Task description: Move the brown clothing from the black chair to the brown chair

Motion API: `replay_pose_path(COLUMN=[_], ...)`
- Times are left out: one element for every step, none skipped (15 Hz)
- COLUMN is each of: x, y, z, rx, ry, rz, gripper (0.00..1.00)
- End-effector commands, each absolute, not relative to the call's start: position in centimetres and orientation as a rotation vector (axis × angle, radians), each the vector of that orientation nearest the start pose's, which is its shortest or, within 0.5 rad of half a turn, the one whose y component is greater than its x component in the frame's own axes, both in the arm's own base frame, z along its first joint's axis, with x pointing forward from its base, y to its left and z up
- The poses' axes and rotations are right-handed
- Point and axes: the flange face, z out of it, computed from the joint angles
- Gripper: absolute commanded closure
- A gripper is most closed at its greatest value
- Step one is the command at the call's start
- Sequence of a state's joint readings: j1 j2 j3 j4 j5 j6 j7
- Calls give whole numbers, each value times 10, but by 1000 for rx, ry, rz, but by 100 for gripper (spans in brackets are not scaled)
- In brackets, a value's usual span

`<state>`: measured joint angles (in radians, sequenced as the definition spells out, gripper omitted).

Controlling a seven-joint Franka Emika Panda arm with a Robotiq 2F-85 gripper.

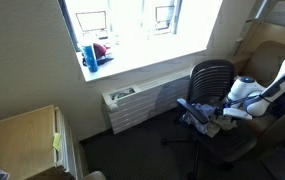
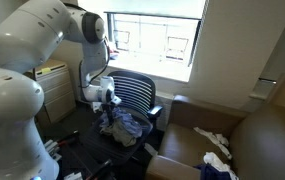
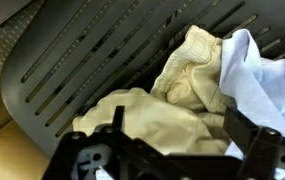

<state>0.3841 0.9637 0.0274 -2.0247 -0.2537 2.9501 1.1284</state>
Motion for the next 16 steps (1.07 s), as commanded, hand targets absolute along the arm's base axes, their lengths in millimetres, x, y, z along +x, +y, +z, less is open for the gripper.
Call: replay_pose_path(x=[483,488,490,492,490,490,483,478,473,475,469,466,465,466,468,467], y=[223,219,218,217,214,204,199,190,181,189,183,180,180,180,178,178], z=[-40,-44,-44,-41,-59,-82,-97,-113,-130,-100,-116,-128,-135,-137,-142,-143], rx=[-3074,-3064,-3060,-3090,-3098,-3168,-3227,-3295,-3333,-3259,-3300,-3319,-3328,-3329,-3316,-3314], ry=[751,752,753,764,751,768,761,778,805,794,795,793,789,786,801,820], rz=[37,41,38,-30,43,9,47,45,66,62,67,65,64,60,62,72], gripper=[0,0,0,0,0,0,0,0,0,0,0,0,0,0,25,26])
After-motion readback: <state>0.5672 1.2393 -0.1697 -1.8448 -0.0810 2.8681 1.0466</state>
